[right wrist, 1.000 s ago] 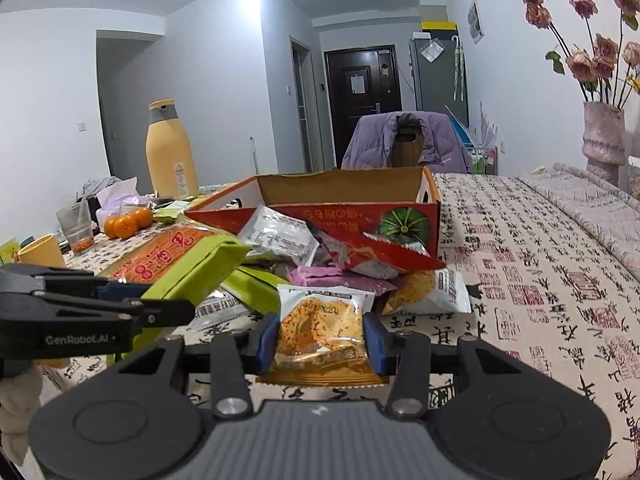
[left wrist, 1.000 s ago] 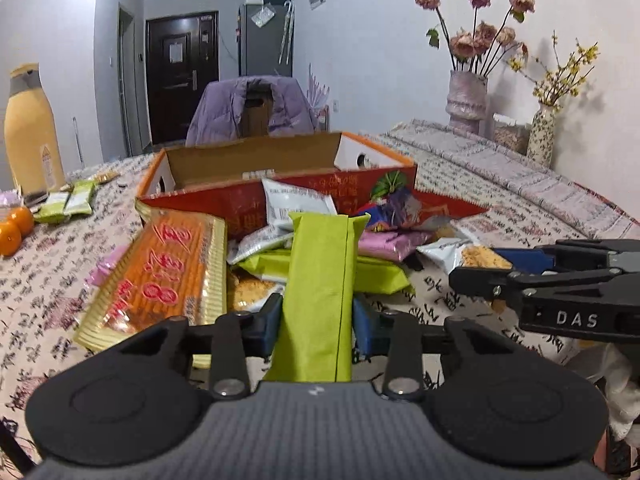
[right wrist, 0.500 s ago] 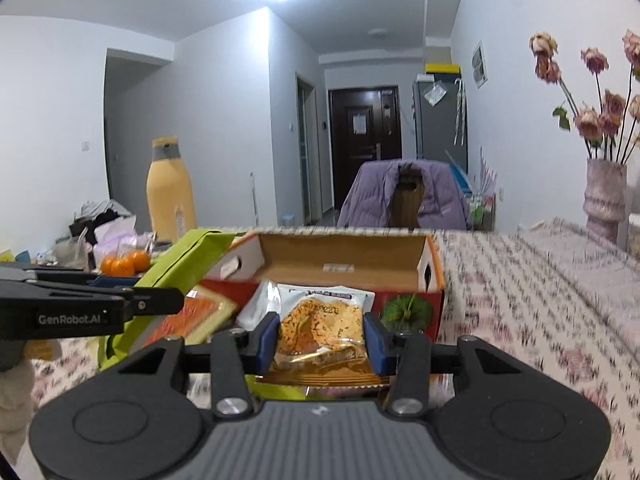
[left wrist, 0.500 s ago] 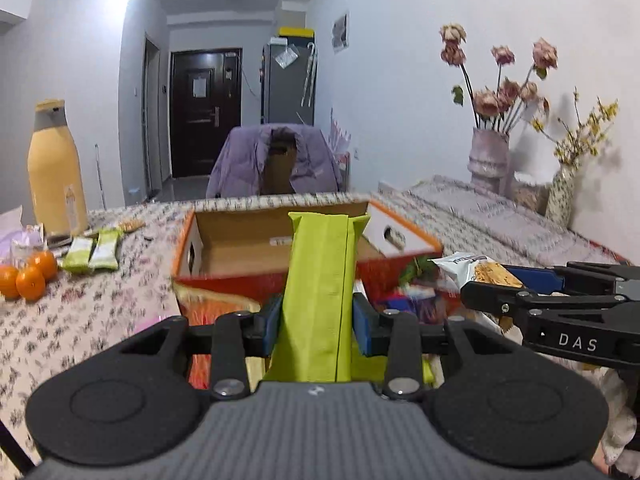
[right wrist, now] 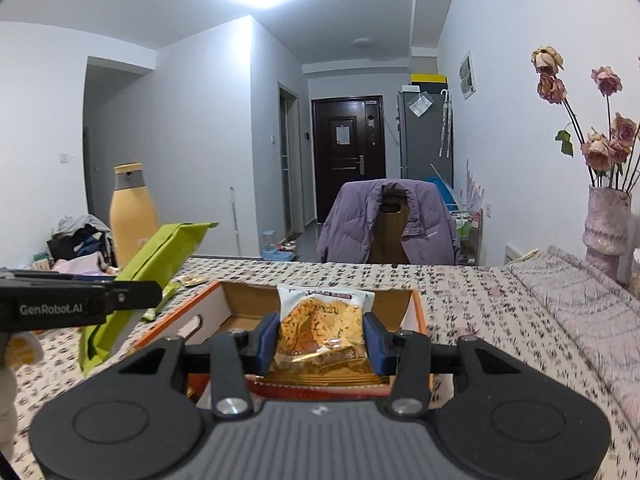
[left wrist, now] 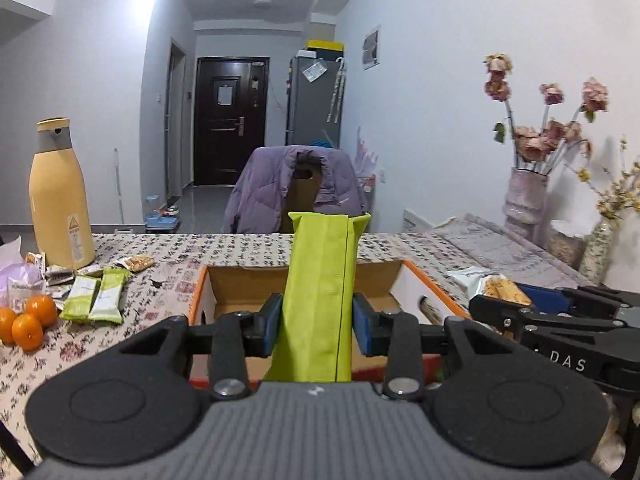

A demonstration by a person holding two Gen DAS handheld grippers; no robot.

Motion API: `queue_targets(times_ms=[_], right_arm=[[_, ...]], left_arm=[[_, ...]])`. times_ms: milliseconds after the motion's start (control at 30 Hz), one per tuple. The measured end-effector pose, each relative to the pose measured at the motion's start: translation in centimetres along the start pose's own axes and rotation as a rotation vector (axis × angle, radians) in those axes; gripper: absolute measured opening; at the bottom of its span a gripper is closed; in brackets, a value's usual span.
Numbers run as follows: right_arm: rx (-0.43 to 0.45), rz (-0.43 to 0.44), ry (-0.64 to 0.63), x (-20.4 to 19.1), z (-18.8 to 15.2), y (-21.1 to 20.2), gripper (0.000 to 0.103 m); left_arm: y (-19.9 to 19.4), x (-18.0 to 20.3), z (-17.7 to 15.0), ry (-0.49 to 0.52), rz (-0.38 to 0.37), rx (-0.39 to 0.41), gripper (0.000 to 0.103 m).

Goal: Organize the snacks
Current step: 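Carry both packets into the cardboard box and open both tools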

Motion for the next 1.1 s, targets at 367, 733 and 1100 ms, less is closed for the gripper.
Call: queue_targets(times_ms=[367, 733, 1100], right_arm=[[-0.124, -0.057, -0.001, 1.4, 3.6, 9.2, 0.044], [-0.357, -0.079, -0.011, 1.5, 1.0, 17.8, 0.044], [-0.409, -0.058, -0.024, 1.2, -0.7, 18.9, 0.048]], left_arm=[[8.4, -1.1, 3.1, -0.016, 0.104, -0.096, 0.037], [16.8, -2.1, 1.3, -0.011, 0.228, -0.283, 0.037], [17.7, -3.9, -0.8, -0.054, 0.227, -0.356, 0.044]])
Point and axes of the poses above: each gripper's, at about its wrist camera, not at the fingertips, and y roughly the way its jaws point, x to its right, z to its top, the point moved 2 cm from there along y, roughly the way its jaws point, and after that the axes turned 1 degree about z, right-handed, at the moved point
